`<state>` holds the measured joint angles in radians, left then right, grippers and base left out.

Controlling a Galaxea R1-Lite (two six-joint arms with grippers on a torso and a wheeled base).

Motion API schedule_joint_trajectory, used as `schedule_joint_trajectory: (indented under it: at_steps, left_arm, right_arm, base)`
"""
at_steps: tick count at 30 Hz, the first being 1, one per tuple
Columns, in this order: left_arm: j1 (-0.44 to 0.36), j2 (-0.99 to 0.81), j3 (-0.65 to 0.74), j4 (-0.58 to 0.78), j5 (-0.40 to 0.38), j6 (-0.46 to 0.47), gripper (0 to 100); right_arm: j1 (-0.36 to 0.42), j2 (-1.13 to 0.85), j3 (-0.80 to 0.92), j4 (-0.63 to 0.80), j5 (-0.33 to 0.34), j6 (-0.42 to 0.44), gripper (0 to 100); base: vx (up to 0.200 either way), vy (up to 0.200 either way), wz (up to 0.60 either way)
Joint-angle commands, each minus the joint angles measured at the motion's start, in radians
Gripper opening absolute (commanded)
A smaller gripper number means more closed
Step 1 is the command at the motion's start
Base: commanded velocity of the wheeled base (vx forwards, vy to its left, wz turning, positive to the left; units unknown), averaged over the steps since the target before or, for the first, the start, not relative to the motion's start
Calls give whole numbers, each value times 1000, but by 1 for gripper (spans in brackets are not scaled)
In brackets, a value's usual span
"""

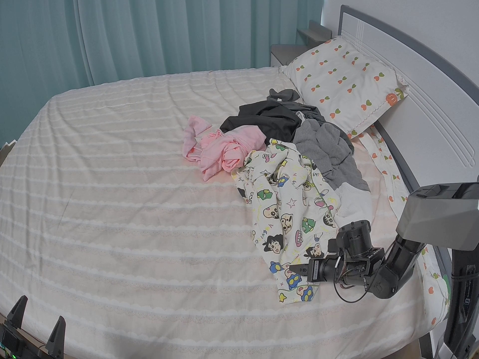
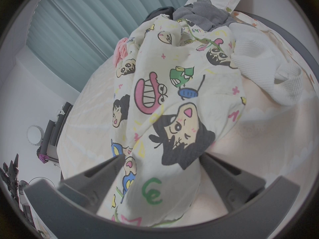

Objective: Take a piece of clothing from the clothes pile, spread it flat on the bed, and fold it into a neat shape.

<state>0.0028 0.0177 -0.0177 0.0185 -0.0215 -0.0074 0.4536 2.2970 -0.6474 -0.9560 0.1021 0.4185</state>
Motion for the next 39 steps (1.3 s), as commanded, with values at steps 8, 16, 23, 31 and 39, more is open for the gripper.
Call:
schedule_joint_trajectory:
  at_steps: [8, 16, 23, 31, 39]
  left_arm:
    - [0, -13, 12, 0, 0, 0, 100]
    - [0, -13, 12, 0, 0, 0, 100]
    - [0, -13, 12, 0, 0, 1, 100]
    - [-1, -15, 12, -3, -9, 53, 100]
    - [-20, 156, -271, -71, -25, -74, 100]
  right_arm:
    - [23, -48, 34, 20, -2, 3, 0]
    - [45, -200, 258, -225, 5, 29, 0]
    - [123, -338, 506, -532, 10, 28, 0]
    - [175, -501, 552, -609, 11, 17, 0]
    - [231, -774, 184, -234, 68, -41, 0]
  base:
    - [0, 0, 0]
    - [0, 0, 0]
    - [0, 0, 0]
    - [0, 0, 0]
    - [0, 0, 0]
